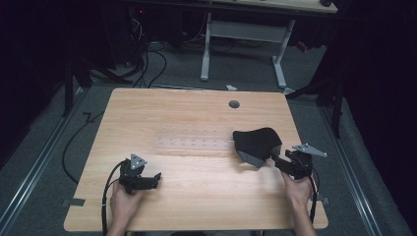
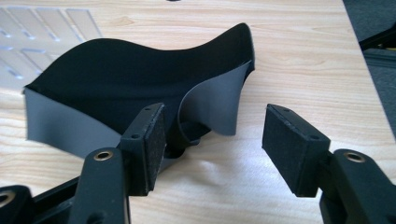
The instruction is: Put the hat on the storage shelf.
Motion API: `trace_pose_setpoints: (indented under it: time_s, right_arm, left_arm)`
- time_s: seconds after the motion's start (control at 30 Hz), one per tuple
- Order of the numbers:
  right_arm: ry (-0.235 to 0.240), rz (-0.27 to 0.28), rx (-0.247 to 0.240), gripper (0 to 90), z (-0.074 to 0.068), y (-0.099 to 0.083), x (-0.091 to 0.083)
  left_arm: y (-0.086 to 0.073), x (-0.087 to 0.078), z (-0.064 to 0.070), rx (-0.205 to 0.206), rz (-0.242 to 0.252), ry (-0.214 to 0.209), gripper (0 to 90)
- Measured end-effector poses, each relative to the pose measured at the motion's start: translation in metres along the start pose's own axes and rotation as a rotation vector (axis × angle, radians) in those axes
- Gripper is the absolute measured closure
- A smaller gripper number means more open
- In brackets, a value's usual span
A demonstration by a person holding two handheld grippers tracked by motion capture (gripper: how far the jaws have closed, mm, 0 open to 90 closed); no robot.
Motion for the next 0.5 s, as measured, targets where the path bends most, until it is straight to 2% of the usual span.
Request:
trace_pose_setpoints:
  time_s: [0.23,0.5]
  right_arm:
    - [0.013,-0.003,0.042,36.6,0.007,0.004,0.009]
    - [-0.002,-0.006,0.032,36.5,0.008,0.009,0.016]
  left_arm:
    - [0.000,0.000,0.000,-0.002,0.004,-0.002,10.0]
    - [0.000,0.000,0.001,-0.004,0.003,-0.003,10.2]
Point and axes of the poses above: each handheld gripper's, and its own axes: x roughly forward along the jaws, y roughly out of its top, z roughly to its right, the point moved 4 cm from there along x, roughly forward along the jaws, and after that the axes turned 14 degrees about -x, right-handed, at the moved point
